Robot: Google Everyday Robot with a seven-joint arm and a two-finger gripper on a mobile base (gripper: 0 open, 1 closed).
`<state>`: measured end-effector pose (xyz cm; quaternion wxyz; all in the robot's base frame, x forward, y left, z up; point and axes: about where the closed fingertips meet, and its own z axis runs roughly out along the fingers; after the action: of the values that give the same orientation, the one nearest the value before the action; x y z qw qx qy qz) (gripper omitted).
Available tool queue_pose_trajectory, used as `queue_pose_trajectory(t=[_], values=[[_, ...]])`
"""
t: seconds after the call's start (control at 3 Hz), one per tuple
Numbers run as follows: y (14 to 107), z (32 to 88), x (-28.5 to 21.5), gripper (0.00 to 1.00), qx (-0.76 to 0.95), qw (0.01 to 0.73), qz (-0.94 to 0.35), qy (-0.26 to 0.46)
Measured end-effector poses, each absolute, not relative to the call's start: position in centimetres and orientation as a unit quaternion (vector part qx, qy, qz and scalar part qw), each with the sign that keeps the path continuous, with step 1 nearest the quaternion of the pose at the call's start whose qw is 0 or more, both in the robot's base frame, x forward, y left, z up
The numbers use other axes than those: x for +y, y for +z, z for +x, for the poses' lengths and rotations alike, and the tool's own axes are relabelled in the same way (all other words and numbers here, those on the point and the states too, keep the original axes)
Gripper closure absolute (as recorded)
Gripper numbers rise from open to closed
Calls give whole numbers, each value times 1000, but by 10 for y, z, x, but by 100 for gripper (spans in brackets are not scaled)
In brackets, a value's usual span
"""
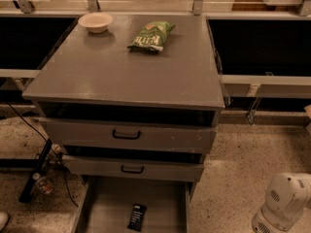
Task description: Pick rxbar blueberry from bottom drawer and place on counter
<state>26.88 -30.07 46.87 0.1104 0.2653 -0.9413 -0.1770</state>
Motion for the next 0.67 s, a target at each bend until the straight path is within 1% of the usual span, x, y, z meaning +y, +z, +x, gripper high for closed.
queue_pose_trajectory(t=[0.33,0.67], values=[[465,268,-307,0,-941,113,272,-166],[457,275,-303,0,-944,95,270,-164]])
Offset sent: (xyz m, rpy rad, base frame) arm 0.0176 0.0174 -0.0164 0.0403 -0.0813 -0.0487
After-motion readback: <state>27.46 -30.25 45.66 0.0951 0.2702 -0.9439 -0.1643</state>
